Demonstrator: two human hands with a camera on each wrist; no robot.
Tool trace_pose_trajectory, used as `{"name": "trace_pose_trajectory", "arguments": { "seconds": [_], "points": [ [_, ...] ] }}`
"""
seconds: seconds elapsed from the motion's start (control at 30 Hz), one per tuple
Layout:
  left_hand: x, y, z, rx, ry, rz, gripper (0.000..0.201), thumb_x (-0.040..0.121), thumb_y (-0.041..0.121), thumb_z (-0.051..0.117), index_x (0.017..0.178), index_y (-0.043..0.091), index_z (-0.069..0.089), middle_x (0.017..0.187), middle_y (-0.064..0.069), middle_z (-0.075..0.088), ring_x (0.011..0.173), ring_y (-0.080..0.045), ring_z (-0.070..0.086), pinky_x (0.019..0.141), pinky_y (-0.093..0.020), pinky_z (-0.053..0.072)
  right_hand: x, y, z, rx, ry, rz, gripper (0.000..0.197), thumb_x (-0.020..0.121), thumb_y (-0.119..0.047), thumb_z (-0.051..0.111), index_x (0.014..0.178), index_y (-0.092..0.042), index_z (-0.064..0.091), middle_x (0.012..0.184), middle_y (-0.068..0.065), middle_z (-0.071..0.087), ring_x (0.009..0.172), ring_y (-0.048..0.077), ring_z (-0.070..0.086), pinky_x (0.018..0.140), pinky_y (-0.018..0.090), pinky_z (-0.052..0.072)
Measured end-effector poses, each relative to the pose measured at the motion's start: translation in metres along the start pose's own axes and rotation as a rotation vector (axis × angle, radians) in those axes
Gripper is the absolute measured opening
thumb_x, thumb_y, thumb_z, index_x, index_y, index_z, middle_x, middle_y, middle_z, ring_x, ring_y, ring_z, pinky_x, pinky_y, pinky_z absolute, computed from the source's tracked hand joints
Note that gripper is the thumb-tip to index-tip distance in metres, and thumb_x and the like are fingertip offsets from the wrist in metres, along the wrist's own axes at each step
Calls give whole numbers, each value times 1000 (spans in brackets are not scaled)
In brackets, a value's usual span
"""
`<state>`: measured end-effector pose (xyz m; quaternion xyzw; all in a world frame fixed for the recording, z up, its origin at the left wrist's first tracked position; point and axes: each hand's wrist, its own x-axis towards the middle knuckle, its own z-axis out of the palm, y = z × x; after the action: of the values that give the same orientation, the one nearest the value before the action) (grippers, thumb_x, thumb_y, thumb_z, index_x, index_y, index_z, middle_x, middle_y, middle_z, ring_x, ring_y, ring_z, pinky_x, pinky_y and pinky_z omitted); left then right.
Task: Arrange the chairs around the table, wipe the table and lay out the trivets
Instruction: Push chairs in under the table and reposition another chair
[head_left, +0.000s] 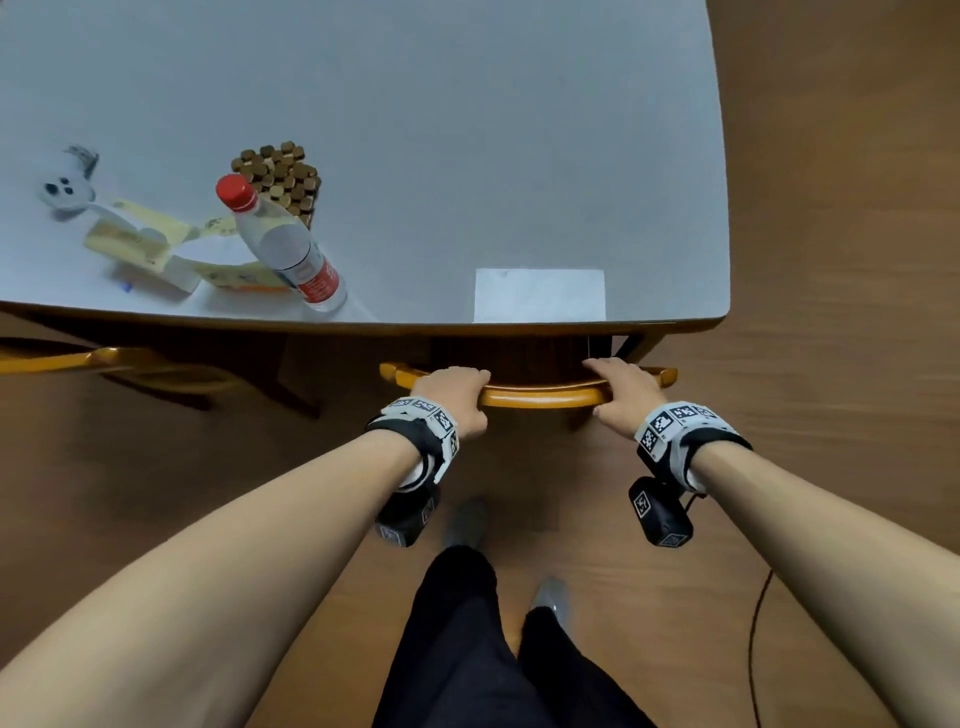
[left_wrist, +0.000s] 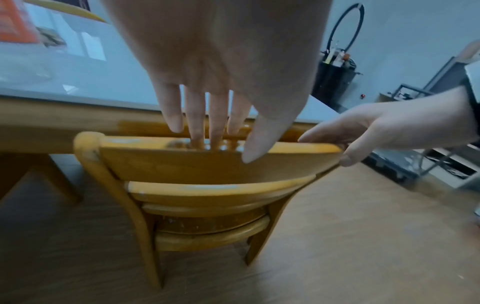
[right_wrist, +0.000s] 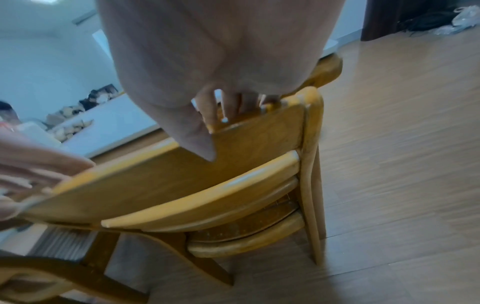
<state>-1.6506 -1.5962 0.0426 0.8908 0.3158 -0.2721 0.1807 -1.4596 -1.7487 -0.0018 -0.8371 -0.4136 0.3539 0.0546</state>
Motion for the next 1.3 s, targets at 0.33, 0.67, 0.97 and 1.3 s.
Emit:
{"name": "trace_pose_trajectory", "arguments": {
  "seconds": [0.33, 0.67, 0.97, 1.3],
  "points": [
    [-13, 88, -83, -755, 225, -27, 64, 85, 43, 65, 140, 16, 49, 143, -3, 51, 130, -20, 49, 111, -36, 35, -68, 25, -103, 792, 319, 112, 51, 100, -38, 43, 137, -5, 51, 143, 12, 50, 134, 27, 43, 110, 33, 30],
    [-17, 183, -172, -1044, 299, 270, 44, 94, 37, 55, 129, 11, 61, 133, -3, 59, 126, -22, 52, 109, -39, 36, -151, 49, -178, 1075, 662, 203, 40, 88, -57, 43, 98, -26, 67, 125, 1, 64, 119, 19, 55, 112, 43, 31],
    [-13, 254, -225, -1280, 205, 359, 20, 85, 37, 54, 88, 17, 54, 90, -4, 52, 84, -18, 45, 73, -35, 32, -179, 67, -232, 1177, 836, 139, 58, 94, -56, 33, 133, -19, 55, 127, -3, 62, 118, 13, 54, 114, 41, 26],
    [40, 338, -255, -1355, 134, 335, 39, 80, 49, 55, 94, 16, 68, 111, -2, 68, 107, -21, 62, 105, -44, 39, -163, 132, -296, 1230, 891, 127, 56, 102, -49, 29, 146, -15, 37, 127, 6, 63, 117, 18, 57, 104, 33, 31]
  ]
}}
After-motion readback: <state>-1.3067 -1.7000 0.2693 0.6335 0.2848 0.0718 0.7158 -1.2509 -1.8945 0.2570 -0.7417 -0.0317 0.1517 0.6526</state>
